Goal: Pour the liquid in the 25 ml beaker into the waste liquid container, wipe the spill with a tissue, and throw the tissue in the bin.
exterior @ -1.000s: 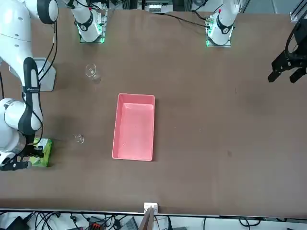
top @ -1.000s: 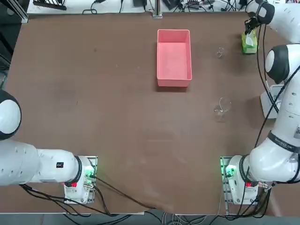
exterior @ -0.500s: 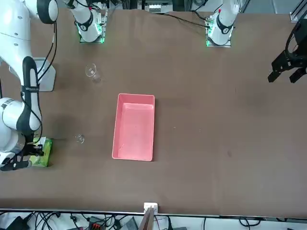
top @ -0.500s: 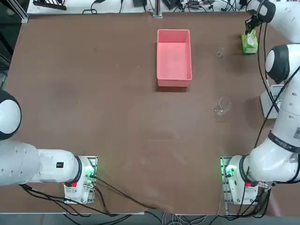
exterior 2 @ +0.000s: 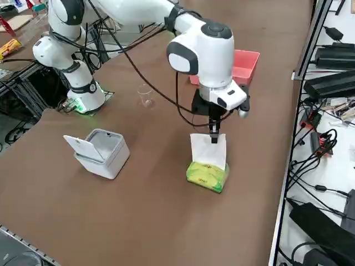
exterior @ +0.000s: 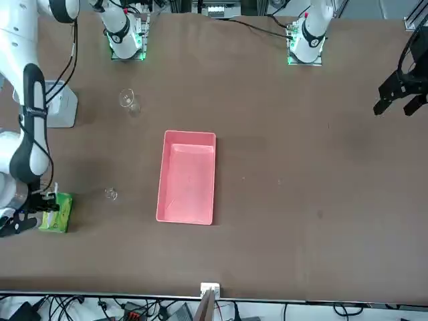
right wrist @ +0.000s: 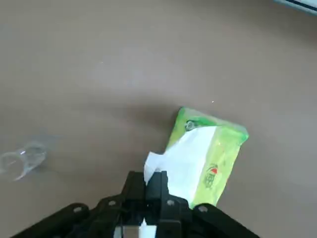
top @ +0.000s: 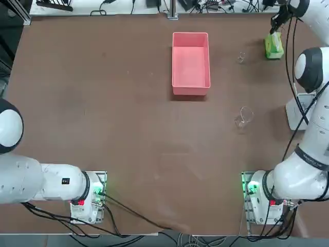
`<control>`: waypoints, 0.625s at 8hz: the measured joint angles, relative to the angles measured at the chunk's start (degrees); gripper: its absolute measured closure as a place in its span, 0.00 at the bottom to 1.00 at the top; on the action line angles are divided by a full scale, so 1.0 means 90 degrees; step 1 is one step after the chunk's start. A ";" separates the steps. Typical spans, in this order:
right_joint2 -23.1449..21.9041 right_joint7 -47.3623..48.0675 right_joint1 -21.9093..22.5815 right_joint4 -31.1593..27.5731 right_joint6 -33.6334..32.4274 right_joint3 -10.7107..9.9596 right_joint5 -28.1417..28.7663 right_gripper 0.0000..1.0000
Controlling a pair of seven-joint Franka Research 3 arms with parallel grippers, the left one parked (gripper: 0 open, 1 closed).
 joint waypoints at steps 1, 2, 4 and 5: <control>-0.0134 -0.0011 0.0053 0.0002 -0.0253 0.0013 0.0140 0.98; -0.0237 -0.0012 0.0114 0.0002 -0.0474 0.0026 0.0322 0.98; -0.0305 -0.0012 0.0279 0.0002 -0.0672 0.0040 0.0618 0.98; -0.0304 -0.0012 0.0361 0.0004 -0.0680 0.0046 0.0721 0.98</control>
